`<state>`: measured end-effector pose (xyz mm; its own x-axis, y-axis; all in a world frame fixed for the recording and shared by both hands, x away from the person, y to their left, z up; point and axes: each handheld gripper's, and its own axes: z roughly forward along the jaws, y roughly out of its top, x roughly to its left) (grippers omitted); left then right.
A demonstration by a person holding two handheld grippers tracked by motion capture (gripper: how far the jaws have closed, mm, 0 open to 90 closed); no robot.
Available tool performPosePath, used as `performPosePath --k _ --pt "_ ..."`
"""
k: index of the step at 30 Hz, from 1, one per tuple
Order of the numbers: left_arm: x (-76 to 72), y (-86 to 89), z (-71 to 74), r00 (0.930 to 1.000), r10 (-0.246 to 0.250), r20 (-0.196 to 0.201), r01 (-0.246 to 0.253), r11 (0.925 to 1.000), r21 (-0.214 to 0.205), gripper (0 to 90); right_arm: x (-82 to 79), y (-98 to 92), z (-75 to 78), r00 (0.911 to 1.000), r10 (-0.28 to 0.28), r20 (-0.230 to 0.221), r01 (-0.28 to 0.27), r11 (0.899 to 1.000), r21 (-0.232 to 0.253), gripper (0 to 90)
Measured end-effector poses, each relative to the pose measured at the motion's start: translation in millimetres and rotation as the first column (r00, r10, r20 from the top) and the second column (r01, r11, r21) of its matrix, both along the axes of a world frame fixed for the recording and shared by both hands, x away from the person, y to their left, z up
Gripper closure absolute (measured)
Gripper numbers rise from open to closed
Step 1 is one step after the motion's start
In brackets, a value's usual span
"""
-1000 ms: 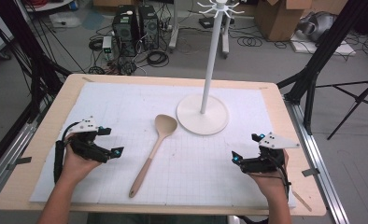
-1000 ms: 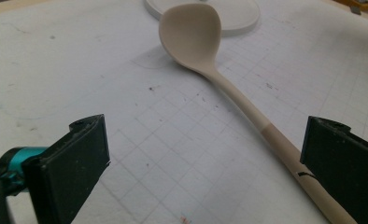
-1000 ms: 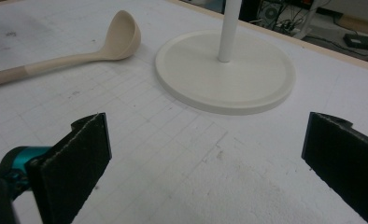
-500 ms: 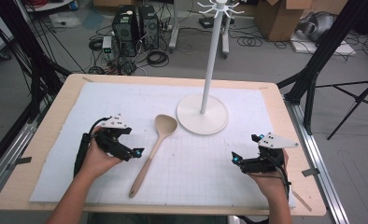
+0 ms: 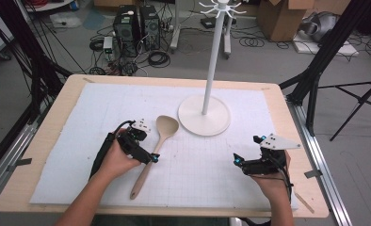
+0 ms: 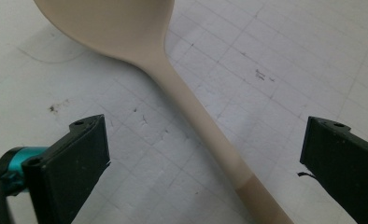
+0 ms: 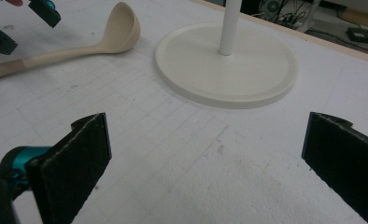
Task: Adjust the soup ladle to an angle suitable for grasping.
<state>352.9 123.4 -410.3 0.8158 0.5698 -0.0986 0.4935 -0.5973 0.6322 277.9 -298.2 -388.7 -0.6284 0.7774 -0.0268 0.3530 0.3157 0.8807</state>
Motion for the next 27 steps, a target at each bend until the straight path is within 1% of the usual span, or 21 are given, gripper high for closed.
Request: performPosePath --k 1,4,5,7,8,9,11,13,15,18,20,21,23,27 --pt "0.4 -1.4 -1.2 0.9999 0.004 -0.011 -0.004 1.0000 0.008 1.7 0.3 0.0 -0.1 1.0000 0.000 0.003 0.000 1.000 -0.002 0.1" --pt "1.1 -6.2 -5.9 0.9995 0.023 -0.024 -0.022 0.9992 0.034 1.7 0.4 0.6 -0.3 1.0000 0.000 -0.001 0.000 1.000 -0.005 0.1" --pt "1.4 -7.3 -6.9 0.9995 0.018 -0.027 -0.016 0.9988 0.045 2.1 0.3 0.6 -0.3 1.0000 0.001 -0.001 -0.001 1.000 -0.005 0.1" --pt "1.2 -9.7 -8.6 0.9993 0.014 -0.035 -0.012 0.9987 0.050 3.5 0.5 0.7 -0.4 1.0000 0.000 -0.001 0.000 1.000 -0.004 0.1" --pt "1.1 -10.4 -9.0 0.9993 0.011 -0.035 -0.009 0.9985 0.053 8.1 0.5 0.8 -0.5 1.0000 0.001 -0.002 -0.001 1.000 -0.004 0.1" --pt "0.7 -11.0 -9.2 0.9994 0.006 -0.035 -0.004 0.9985 0.054 8.1 0.5 0.8 -0.5 1.0000 0.001 -0.002 -0.001 1.000 -0.004 0.1" --pt "0.1 -12.1 -9.6 0.9992 -0.003 -0.039 0.005 0.9985 0.055 14.6 0.8 1.1 -0.5 1.0000 0.003 0.003 -0.003 1.000 -0.006 0.1" --pt "0.1 -13.1 -10.4 0.9991 -0.004 -0.043 0.007 0.9978 0.065 15.3 0.6 1.5 -0.5 1.0000 0.003 -0.001 -0.003 1.000 -0.005 0.1" --pt "-0.5 -14.5 -11.5 0.9989 -0.004 -0.047 0.007 0.9971 0.076 19.1 0.8 1.9 -0.7 1.0000 0.005 -0.002 -0.005 1.000 -0.008 0.1" --pt "-1.7 -16.5 -12.3 0.9990 0.008 -0.043 -0.004 0.9943 0.106 30.4 0.8 2.5 -0.8 1.0000 0.005 0.000 -0.005 1.000 -0.008 0.1" --pt "-2.2 -16.8 -11.5 0.9993 0.007 -0.038 -0.003 0.9935 0.114 33.1 0.9 2.3 -0.8 1.0000 0.005 0.000 -0.005 1.000 -0.008 0.1" --pt "-2.1 -16.6 -11.5 0.9992 0.005 -0.040 -0.001 0.9938 0.111 36.3 0.8 2.1 -1.0 1.0000 0.004 -0.001 -0.004 1.000 -0.006 0.1" --pt "-2.1 -16.2 -11.1 0.9992 0.009 -0.038 -0.004 0.9935 0.113 37.8 0.9 2.2 -1.1 1.0000 0.004 -0.003 -0.004 1.000 -0.005 0.1" --pt "-3.0 -16.5 -9.9 0.9996 0.012 -0.024 -0.008 0.9907 0.136 45.4 1.3 3.2 -1.8 0.9999 0.007 -0.009 -0.007 1.000 -0.012 0.1"
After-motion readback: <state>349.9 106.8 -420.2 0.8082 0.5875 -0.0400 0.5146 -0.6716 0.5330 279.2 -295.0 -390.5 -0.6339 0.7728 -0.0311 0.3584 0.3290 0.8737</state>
